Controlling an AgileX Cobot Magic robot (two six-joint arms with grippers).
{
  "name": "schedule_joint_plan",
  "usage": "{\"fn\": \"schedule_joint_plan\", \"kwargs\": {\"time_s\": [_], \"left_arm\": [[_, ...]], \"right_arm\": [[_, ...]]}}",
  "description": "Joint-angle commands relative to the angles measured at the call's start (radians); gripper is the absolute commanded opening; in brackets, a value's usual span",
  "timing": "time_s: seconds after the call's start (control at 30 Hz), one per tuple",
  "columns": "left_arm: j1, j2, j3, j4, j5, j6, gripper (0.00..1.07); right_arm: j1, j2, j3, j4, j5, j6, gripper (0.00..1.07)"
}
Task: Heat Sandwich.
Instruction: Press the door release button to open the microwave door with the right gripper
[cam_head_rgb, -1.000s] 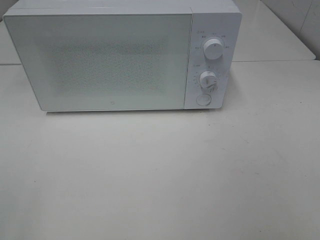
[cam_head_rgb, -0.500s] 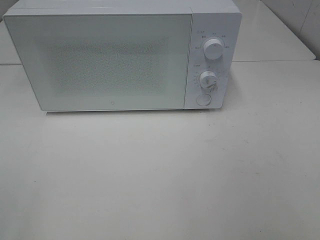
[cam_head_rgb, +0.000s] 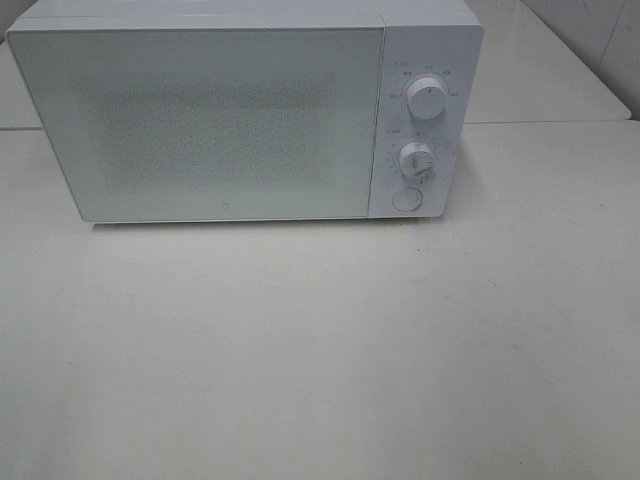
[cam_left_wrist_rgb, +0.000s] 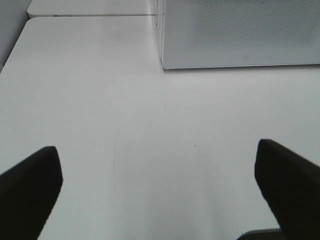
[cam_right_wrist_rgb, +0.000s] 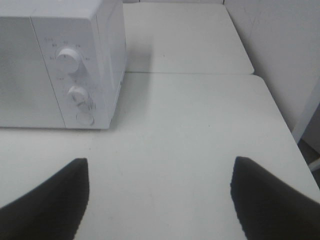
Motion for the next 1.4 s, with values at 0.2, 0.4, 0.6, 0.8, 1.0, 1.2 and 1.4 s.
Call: {"fn": "schedule_joint_plan", "kwargs": {"time_s": [0.2, 0.4, 0.6, 0.8, 1.0, 1.2, 1.4], "left_arm": [[0.003, -0.023, 0.004, -0.006, -0.012, 0.002, 1.04], [0.003, -0.023, 0.004, -0.006, -0.012, 0.002, 1.04], [0.003, -0.023, 0.004, -0.006, -0.012, 0.002, 1.04], [0.003, -0.023, 0.004, -0.006, -0.012, 0.002, 1.04], [0.003, -0.023, 0.004, -0.006, -0.012, 0.002, 1.04], [0.003, -0.023, 0.004, -0.006, -0.012, 0.002, 1.04], [0.003, -0.023, 0.004, -0.006, -0.012, 0.002, 1.04]], "right_arm": [[-0.007, 0.223, 0.056, -0.003, -0.318, 0.000, 0.76], [-0.007, 0.398, 0.102, -0.003, -0.585, 0.000, 0.76], [-0.007, 0.594, 0.155, -0.003, -0.892, 0.058, 0.76], [-0.007, 0.740, 0.181, -0.004, -1.091, 0.114, 0.76], [-0.004, 0.919, 0.185, -0.007, -1.266, 0.131, 0.76], [0.018, 1.096, 0.256, 0.068, -1.518, 0.052, 0.76], [0.183, 1.232, 0.287, 0.289, -1.653, -0.116, 0.76]]}}
